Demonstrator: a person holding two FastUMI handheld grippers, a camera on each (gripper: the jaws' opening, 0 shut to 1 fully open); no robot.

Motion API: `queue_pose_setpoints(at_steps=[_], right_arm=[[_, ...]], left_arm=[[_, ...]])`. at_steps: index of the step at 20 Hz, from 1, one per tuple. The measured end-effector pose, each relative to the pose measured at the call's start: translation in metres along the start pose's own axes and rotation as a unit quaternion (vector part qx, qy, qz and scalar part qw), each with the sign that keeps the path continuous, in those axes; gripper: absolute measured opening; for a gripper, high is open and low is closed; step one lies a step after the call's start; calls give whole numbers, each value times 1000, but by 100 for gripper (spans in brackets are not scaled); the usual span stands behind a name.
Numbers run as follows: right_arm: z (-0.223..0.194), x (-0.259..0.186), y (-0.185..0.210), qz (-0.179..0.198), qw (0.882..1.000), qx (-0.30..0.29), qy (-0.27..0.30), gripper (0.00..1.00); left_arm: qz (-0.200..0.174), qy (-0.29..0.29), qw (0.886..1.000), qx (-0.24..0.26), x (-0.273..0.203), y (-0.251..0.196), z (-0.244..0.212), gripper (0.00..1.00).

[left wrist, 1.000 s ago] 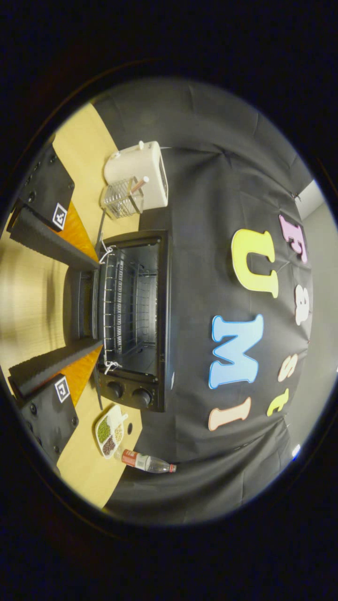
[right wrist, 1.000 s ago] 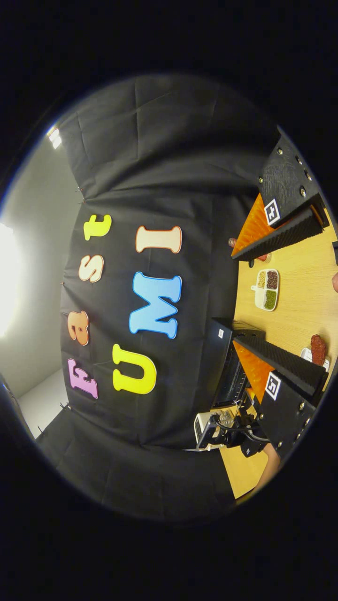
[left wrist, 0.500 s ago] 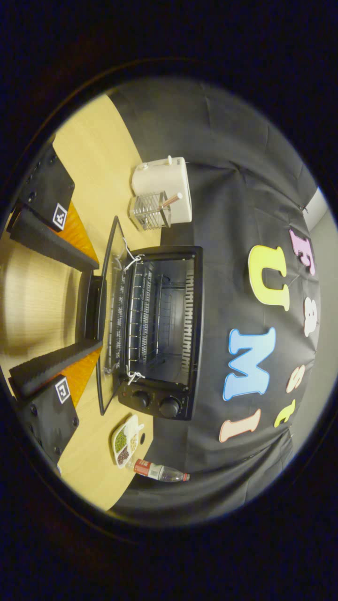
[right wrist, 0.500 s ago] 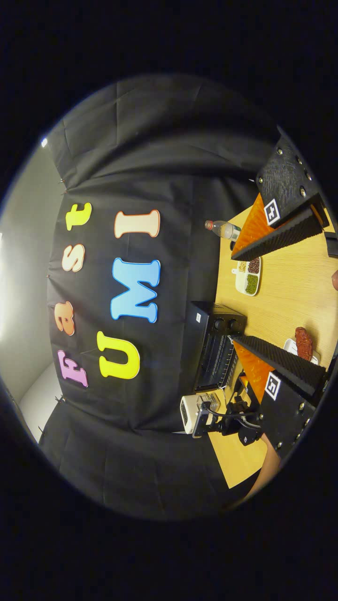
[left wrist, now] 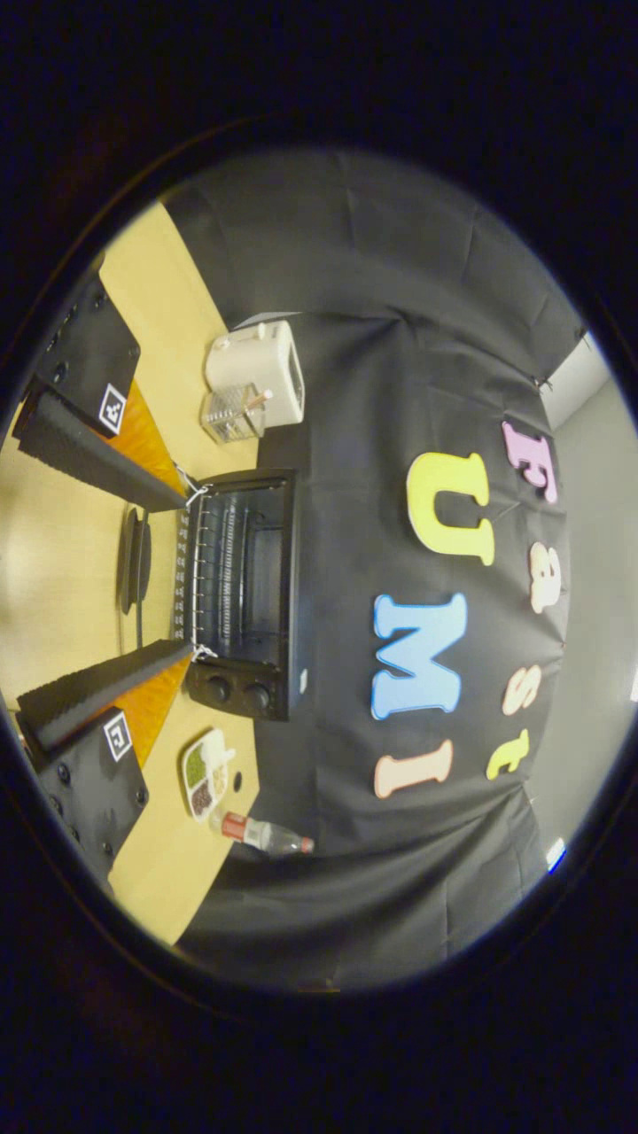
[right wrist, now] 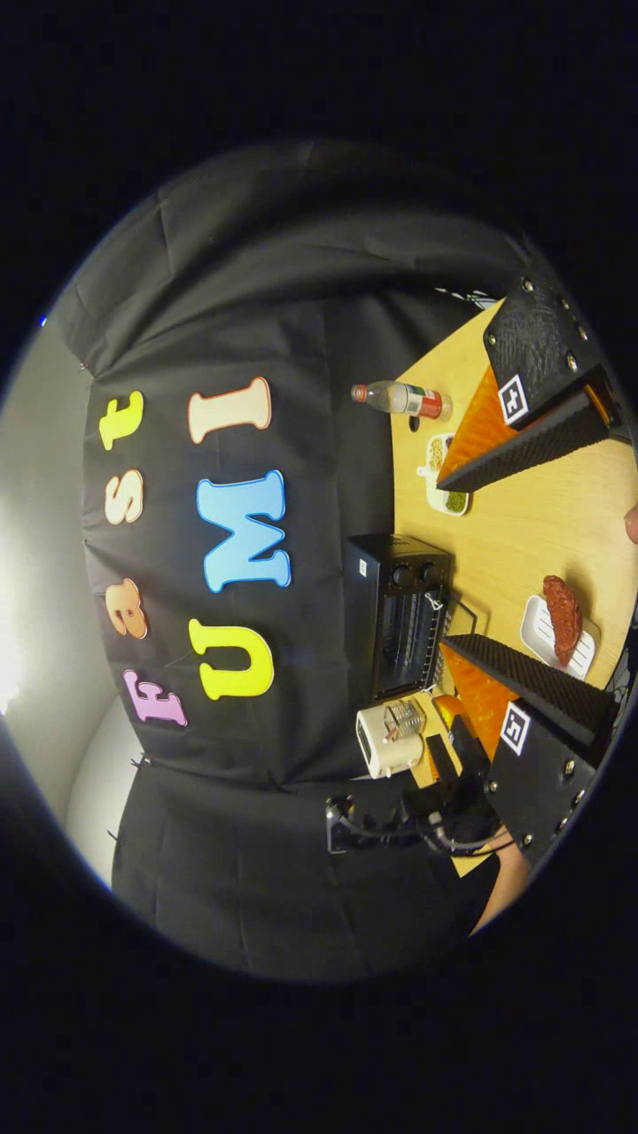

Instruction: Open the electric oven with the left hand, put the food in, and close the electric oven.

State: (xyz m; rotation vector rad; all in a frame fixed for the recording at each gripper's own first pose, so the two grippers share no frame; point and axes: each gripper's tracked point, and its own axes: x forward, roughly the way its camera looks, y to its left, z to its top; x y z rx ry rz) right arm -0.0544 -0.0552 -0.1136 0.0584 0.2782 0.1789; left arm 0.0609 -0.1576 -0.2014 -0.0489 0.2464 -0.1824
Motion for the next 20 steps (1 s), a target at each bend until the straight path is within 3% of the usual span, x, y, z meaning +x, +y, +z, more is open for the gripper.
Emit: queue_pose_setpoints(at_steps=[4,10,16,18,20], right_arm=[[-32,11,-8,16,999,13,45,98],[-85,35,0,34,990,64,118,99],[-158,49,11,24,961,160,223,98],[-167,55,13,18,956,174,237,83],[-171,55,23,31,948,190,252,81]], left_arm=[[3,-51,999,9,-61,-4,70,97],[23,-84,996,4,-121,24,116,100],[69,-91,993,-18,-145,72,124,100],[81,-93,992,-9,-148,85,125,100],[88,-97,991,-1,-152,93,130,100]])
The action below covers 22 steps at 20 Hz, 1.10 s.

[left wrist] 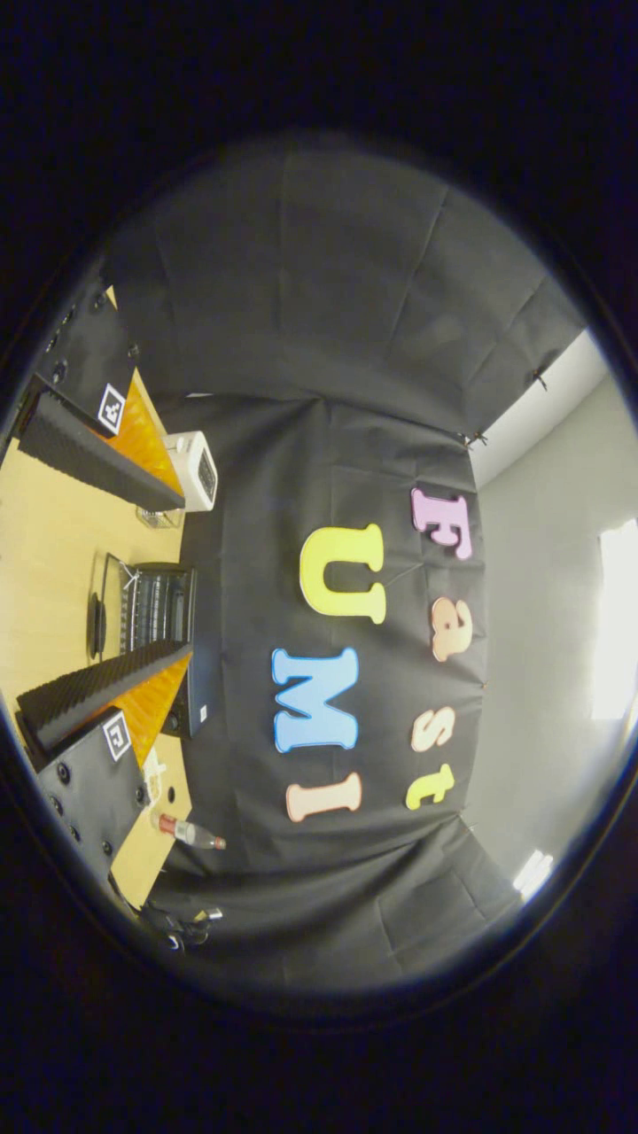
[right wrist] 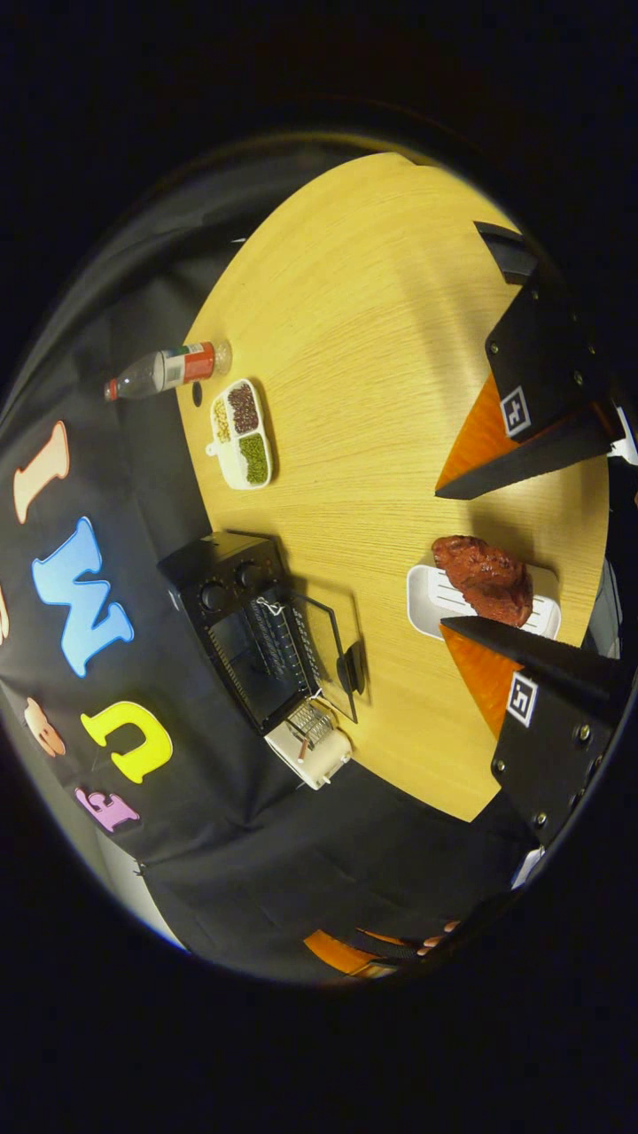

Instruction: Open the electric oven with the left hand, put the food in, and close the electric oven.

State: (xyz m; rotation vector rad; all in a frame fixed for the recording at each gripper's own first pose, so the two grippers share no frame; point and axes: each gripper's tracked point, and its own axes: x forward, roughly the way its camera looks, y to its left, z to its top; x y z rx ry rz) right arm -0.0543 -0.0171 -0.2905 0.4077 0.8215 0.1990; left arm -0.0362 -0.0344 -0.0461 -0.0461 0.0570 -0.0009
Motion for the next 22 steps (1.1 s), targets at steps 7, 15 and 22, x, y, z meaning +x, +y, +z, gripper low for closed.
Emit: queue_pose_setpoints(at_steps=[7,15,22], right_arm=[[-24,12,13,30,996,69,56,81],[-12,17,17,83,970,206,103,16],[24,7,41,103,980,158,69,5]], left_arm=[[11,-8,1000,-23,-6,13,4,100],[32,-14,999,14,-5,16,12,100],[35,-21,999,21,8,-4,18,100]])
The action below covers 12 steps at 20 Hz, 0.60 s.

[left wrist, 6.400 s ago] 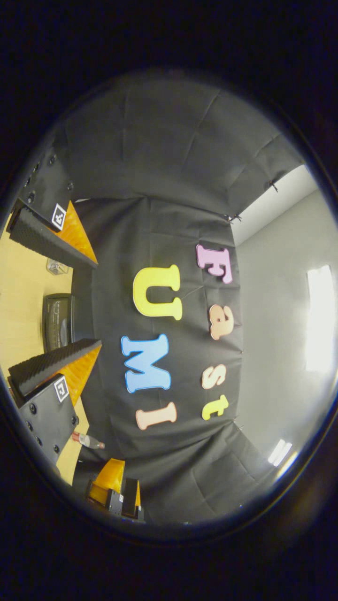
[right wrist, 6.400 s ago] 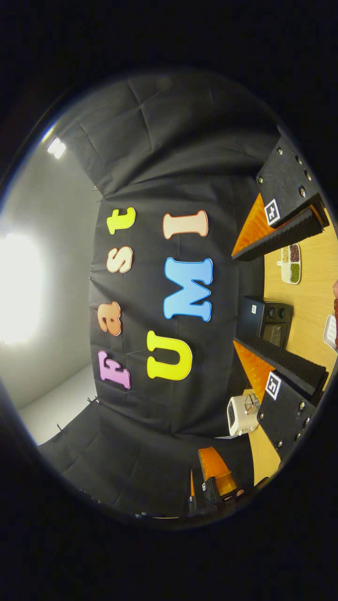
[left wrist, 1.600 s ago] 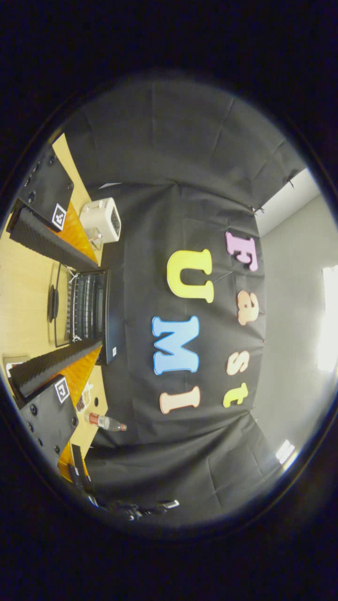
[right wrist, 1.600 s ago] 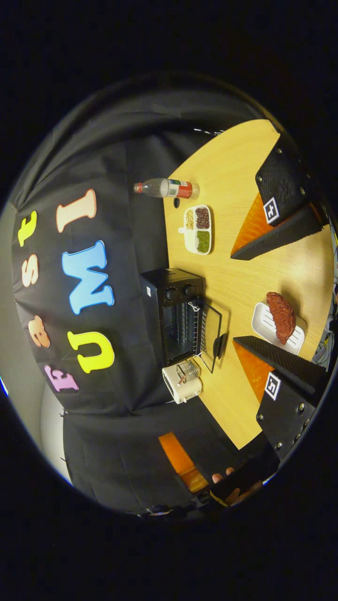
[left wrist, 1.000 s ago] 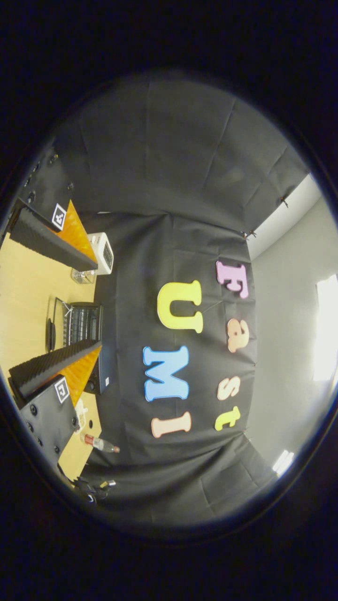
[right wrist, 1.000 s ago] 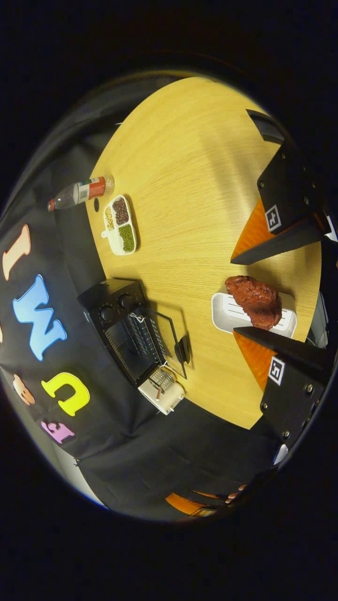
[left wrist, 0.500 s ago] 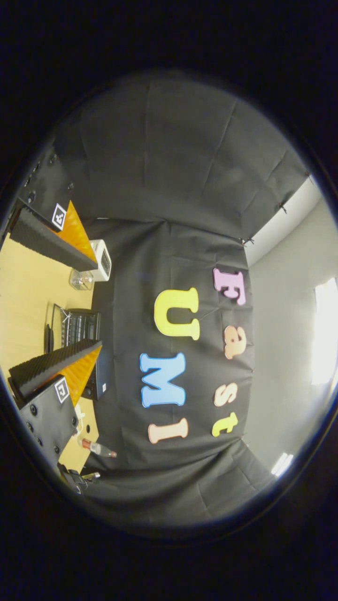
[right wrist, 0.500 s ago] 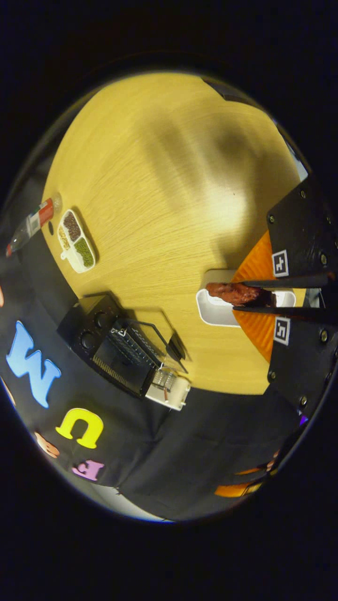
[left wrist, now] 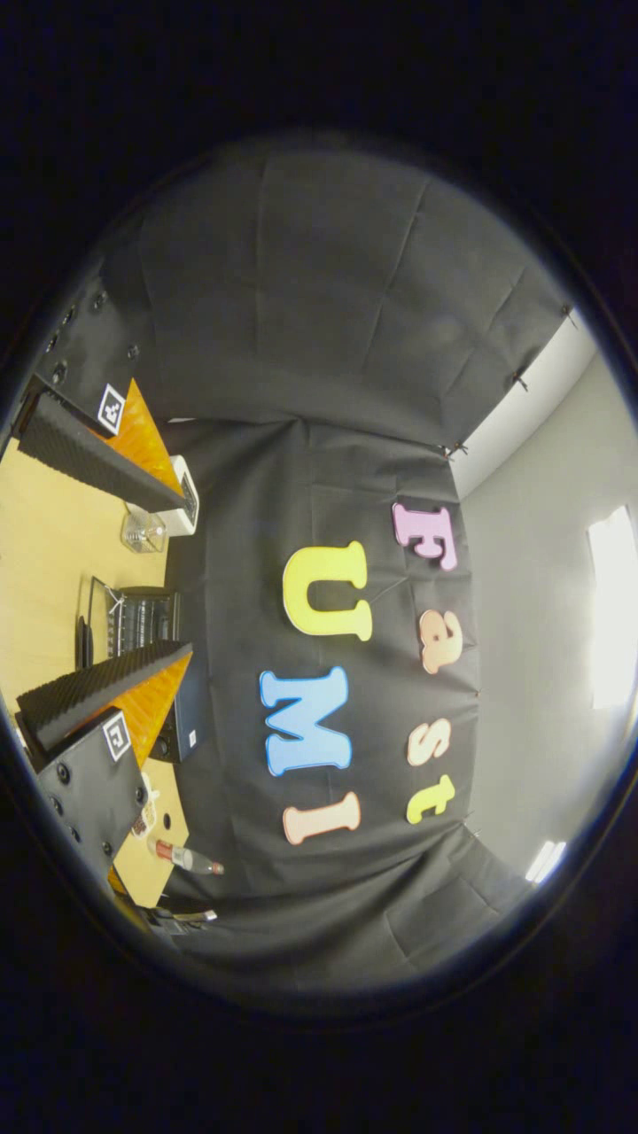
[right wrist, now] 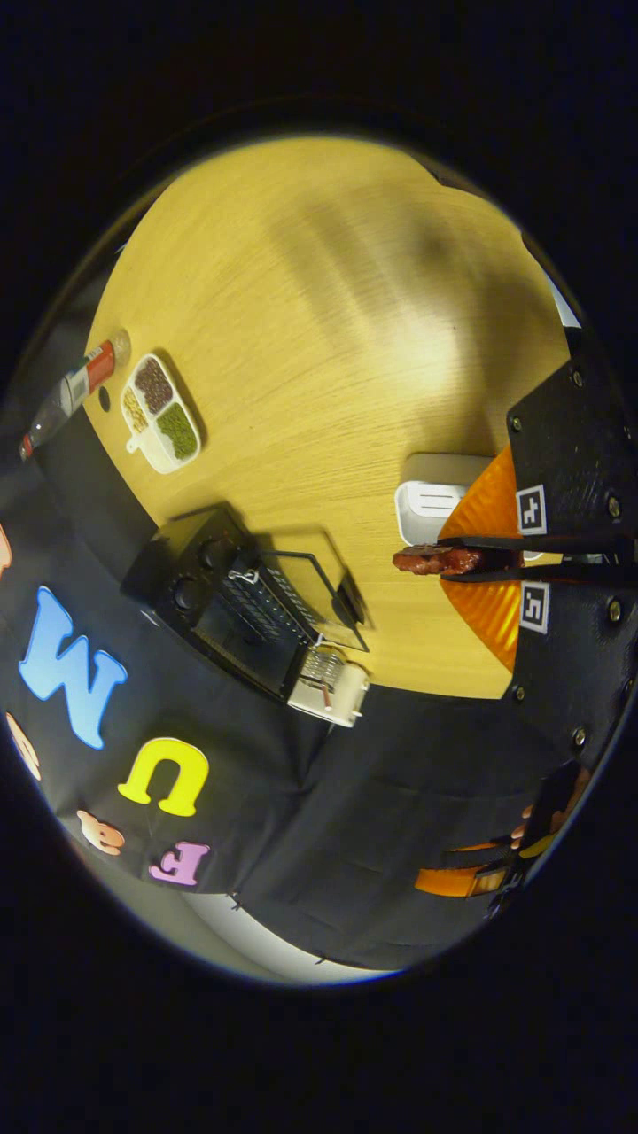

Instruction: Open the electric oven with the left hand, put the food in, and close the electric oven.

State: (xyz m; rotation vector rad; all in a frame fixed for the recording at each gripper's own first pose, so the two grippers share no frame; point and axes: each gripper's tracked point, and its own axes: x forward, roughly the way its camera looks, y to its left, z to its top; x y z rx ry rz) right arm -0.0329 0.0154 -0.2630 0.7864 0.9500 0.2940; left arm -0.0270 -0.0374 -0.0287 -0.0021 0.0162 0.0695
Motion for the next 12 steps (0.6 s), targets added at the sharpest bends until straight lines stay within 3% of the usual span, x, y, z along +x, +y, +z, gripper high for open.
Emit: queue_pose_setpoints(at_steps=[3,4,5,7,8,12], right_arm=[[14,-7,30,42,999,5,-7,5],[18,-2,39,47,999,1,-12,5],[26,0,47,49,999,-6,-17,5],[40,9,67,58,998,-23,-27,5],[48,15,77,62,997,-28,-35,5],[72,48,97,35,997,-40,-62,5]], left_arm=[[-9,-13,1000,-7,5,-9,12,100],[-13,-14,1000,-2,8,-9,12,97],[-15,-13,1000,4,12,-8,11,100],[-19,-15,1000,8,22,-3,12,93],[-22,-17,1000,6,27,0,12,97],[-29,-13,999,8,58,26,5,100]])
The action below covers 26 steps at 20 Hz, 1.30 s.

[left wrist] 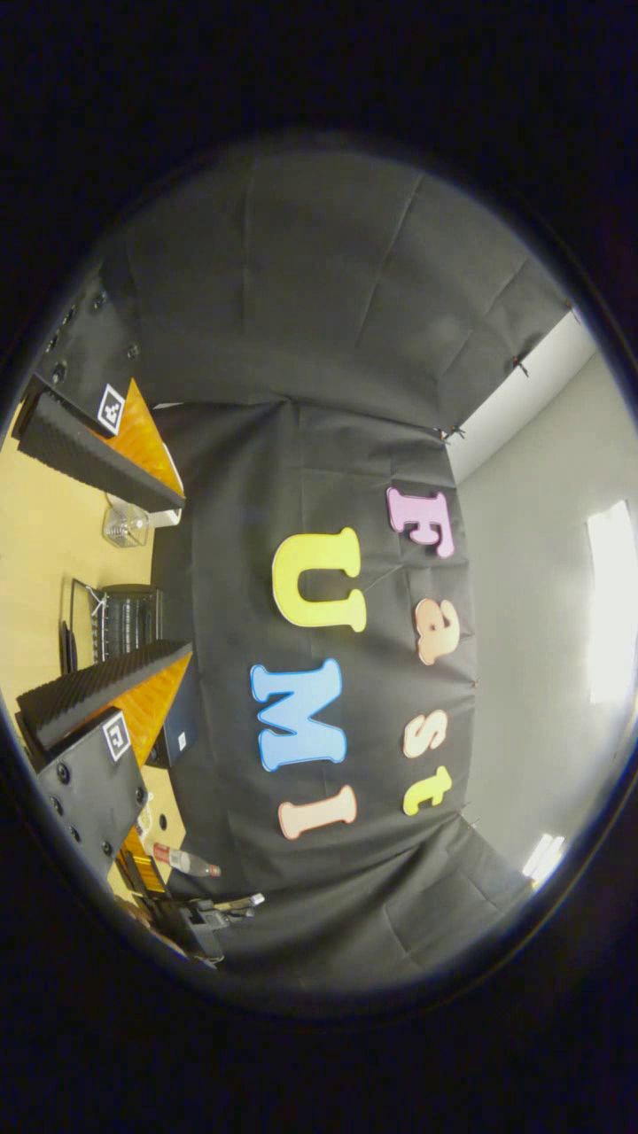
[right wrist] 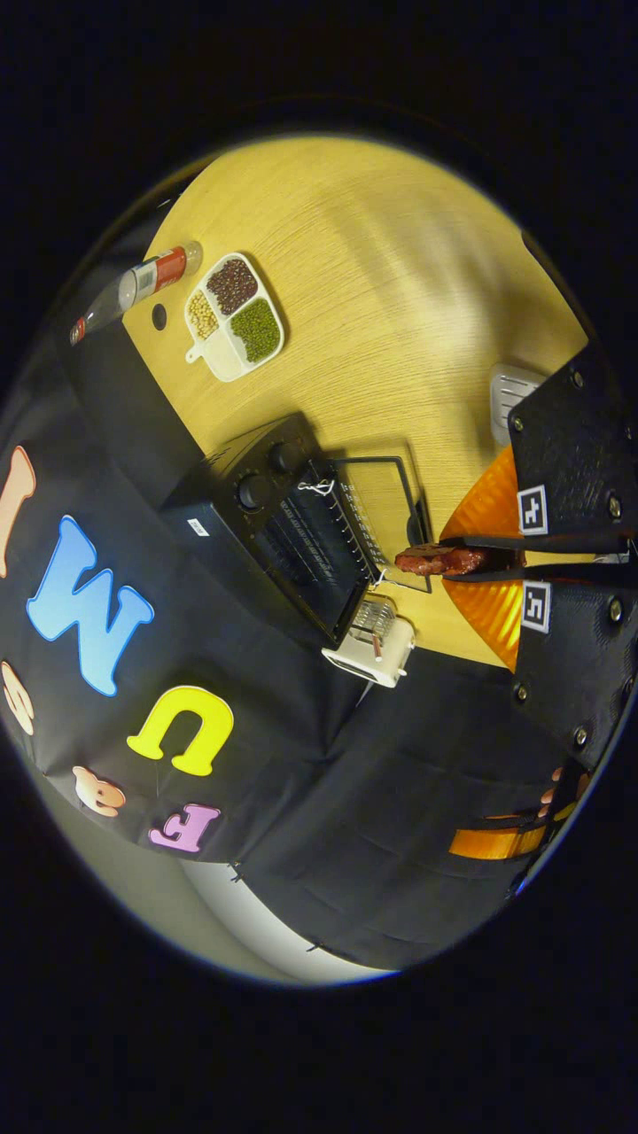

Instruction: Open the electric oven with the left hand, put the food in, and close the electric oven.

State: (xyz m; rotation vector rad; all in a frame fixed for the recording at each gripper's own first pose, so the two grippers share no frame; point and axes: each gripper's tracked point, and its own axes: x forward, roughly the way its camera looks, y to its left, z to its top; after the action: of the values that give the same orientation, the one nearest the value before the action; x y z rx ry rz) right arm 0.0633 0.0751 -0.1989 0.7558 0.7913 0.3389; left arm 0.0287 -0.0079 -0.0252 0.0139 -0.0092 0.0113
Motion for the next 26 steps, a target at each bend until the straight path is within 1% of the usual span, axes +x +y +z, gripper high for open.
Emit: queue_pose_setpoints(at_steps=[3,5,10,12,14,18,20,22,23,24,25,26], right_arm=[[10,35,13,0,1000,14,-14,5],[20,59,11,-16,999,26,-34,5],[52,123,8,-33,995,31,-87,5],[62,142,7,-40,993,23,-106,5],[66,163,6,-41,992,28,-118,5],[82,202,0,-31,987,49,-150,5],[87,218,3,-18,984,58,-170,5],[95,232,-7,-29,979,48,-194,6],[95,237,-9,-28,980,49,-193,7],[102,241,-9,-31,977,49,-204,8],[106,243,-13,-44,977,39,-207,9],[109,245,-19,-64,976,16,-209,12]], left_arm=[[5,1,1000,4,19,32,-1,100],[17,5,1000,10,26,57,-5,100],[43,25,998,28,35,103,-15,100],[53,37,997,31,35,118,-21,100],[59,47,997,34,33,131,-28,100],[59,68,995,39,36,144,-44,100],[61,78,994,44,40,149,-51,100],[61,82,994,46,42,149,-53,100],[59,85,994,47,43,150,-54,100],[57,89,993,49,44,150,-58,100],[57,97,992,53,45,150,-63,100],[56,103,992,55,47,150,-68,100]])
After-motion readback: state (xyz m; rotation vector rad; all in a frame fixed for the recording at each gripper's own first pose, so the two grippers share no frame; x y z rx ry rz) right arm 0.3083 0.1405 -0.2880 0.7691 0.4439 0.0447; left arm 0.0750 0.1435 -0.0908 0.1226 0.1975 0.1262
